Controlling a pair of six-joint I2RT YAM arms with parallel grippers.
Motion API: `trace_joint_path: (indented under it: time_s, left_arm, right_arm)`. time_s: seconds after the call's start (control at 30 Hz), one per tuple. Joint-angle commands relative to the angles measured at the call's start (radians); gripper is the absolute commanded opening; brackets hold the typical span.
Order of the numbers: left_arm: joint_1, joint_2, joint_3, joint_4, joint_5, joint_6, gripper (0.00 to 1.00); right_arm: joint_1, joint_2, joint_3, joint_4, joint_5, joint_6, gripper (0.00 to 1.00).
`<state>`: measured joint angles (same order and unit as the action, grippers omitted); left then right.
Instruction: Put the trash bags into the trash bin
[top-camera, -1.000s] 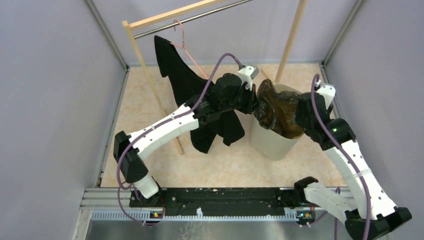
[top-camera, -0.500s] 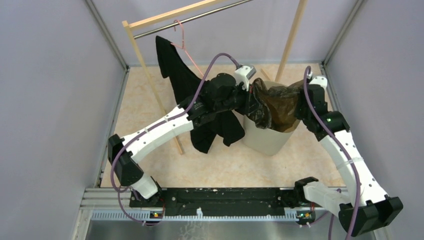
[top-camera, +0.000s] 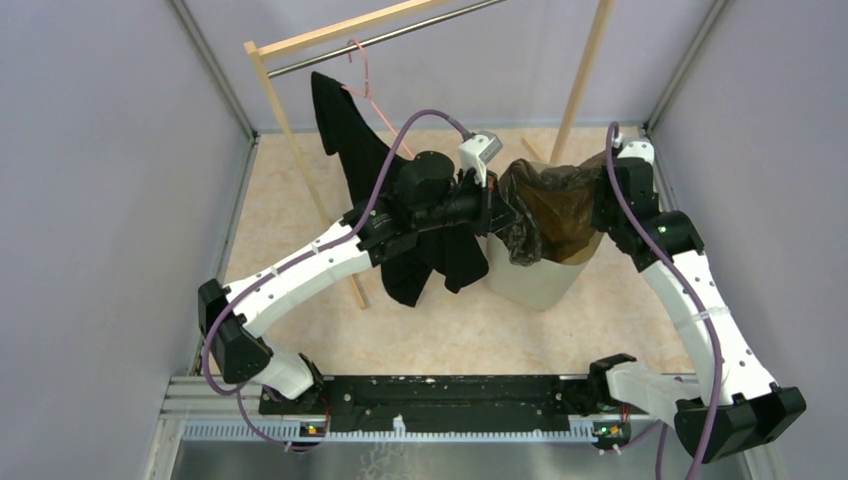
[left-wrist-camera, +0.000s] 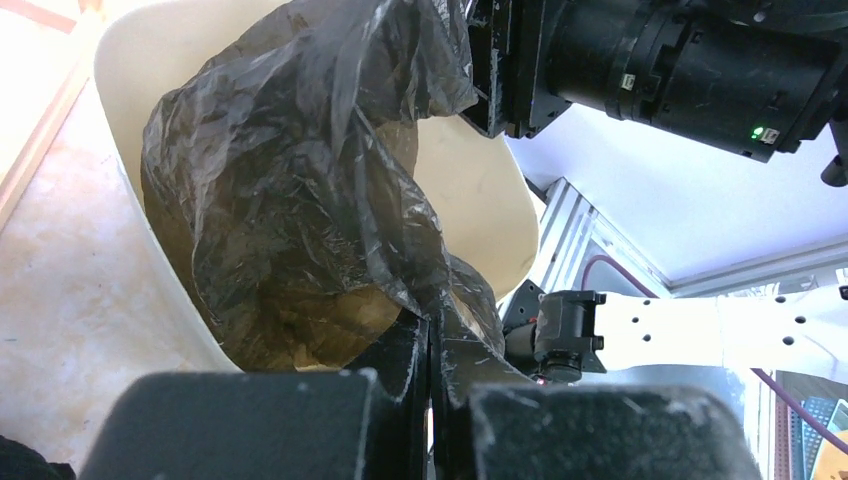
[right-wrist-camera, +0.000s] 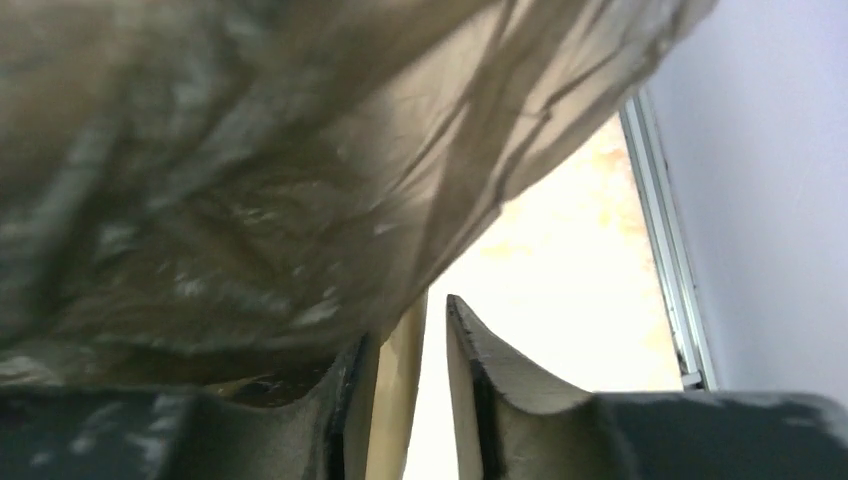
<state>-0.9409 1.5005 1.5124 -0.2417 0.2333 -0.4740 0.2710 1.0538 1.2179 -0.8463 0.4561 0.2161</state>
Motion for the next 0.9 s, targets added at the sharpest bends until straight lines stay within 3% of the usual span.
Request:
trace_joint_path:
  time_s: [0.0, 0.17, 0.43, 0.57, 0.73, 0.87]
  left_arm:
    - [0.005, -0.015, -0.006, 0.051, 0.036, -0.018, 0.00]
    - [0.005, -0.004, 0.008, 0.056, 0.063, -0.029, 0.00]
    - [0.005, 0.012, 0.054, 0.036, 0.112, -0.023, 0.00]
    - [0.005, 0.025, 0.075, 0.017, 0.152, -0.023, 0.00]
    - [0.005, 0.007, 0.081, -0.020, 0.111, 0.017, 0.00]
    - [0.005, -0.008, 0.077, -0.026, 0.088, 0.030, 0.00]
  right_arm:
    - [-0.014, 0.012, 0.015, -0.028, 0.018, 0.015, 0.23]
    - [-0.045, -0.028, -0.008, -0.018, 0.038, -0.084, 0.00]
    - [-0.047, -0.081, -0.065, 0.035, 0.015, -0.247, 0.00]
    - [-0.047, -0.016, 0.008, -0.028, 0.005, -0.149, 0.00]
    - [-0.046, -0.005, 0.132, -0.196, -0.105, -0.004, 0.46]
    - [-0.046, -0.112, 0.186, -0.249, -0.323, 0.020, 0.66]
